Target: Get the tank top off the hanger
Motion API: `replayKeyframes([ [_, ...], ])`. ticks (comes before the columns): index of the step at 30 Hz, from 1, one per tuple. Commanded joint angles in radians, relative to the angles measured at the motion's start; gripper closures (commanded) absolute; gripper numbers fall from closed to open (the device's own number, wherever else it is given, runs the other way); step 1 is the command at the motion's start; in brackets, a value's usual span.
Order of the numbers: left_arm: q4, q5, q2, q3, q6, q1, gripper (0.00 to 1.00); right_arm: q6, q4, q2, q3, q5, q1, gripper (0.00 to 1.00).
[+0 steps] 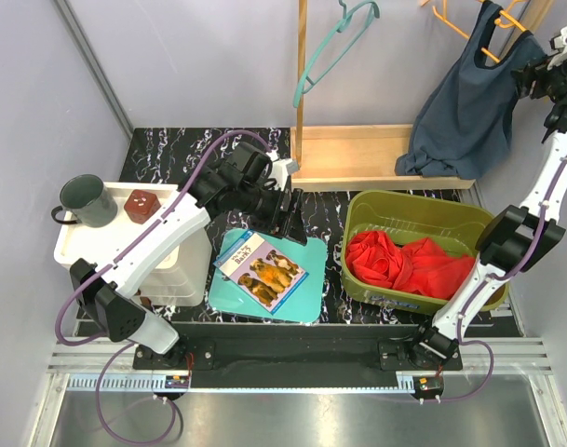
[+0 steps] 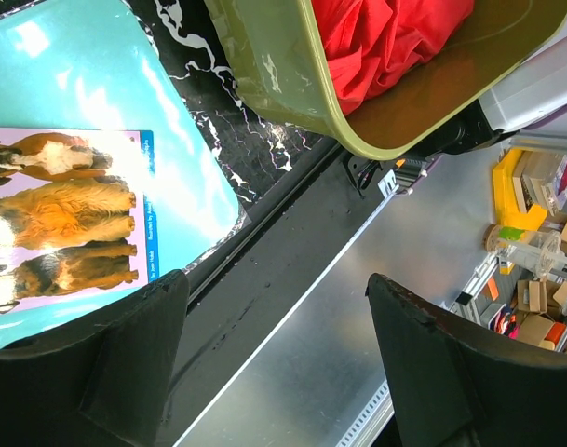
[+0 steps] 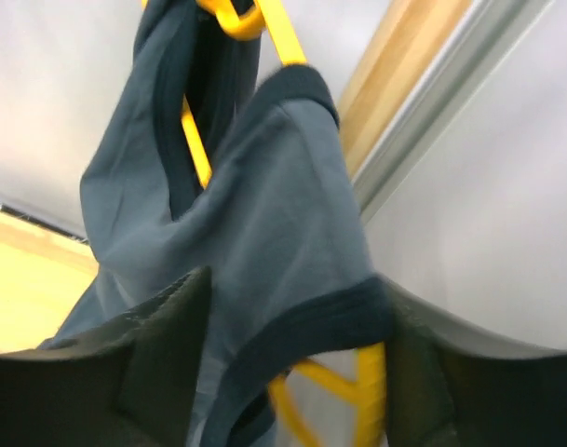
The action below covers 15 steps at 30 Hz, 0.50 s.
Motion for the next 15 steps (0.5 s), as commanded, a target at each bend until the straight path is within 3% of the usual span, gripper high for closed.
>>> replayKeyframes([
  [1, 0.016, 0.018, -0.016, 0.026, -0.013, -0.005, 0.18, 0.066, -0.004, 0.001, 0.053, -0.103, -0.003, 0.46],
  [3, 0.016, 0.015, -0.023, 0.017, -0.014, -0.008, 0.18, 0.079, -0.002, 0.001, 0.057, -0.134, -0.003, 0.53],
  [4, 0.016, 0.013, -0.029, 0.015, -0.013, -0.007, 0.18, 0.089, -0.004, 0.004, 0.070, -0.146, -0.004, 0.65],
  [7, 0.016, 0.009, -0.040, 0.003, -0.010, -0.009, 0.18, 0.147, 0.001, 0.011, 0.089, -0.192, -0.003, 0.82],
  [10, 0.019, 0.002, -0.049, -0.006, -0.007, -0.009, 0.18, 0.237, 0.012, -0.010, 0.089, -0.208, 0.008, 0.84],
  [15, 0.039, 0.002, -0.057, -0.009, 0.004, -0.007, 0.18, 0.306, 0.012, -0.093, 0.018, -0.107, 0.045, 1.00],
])
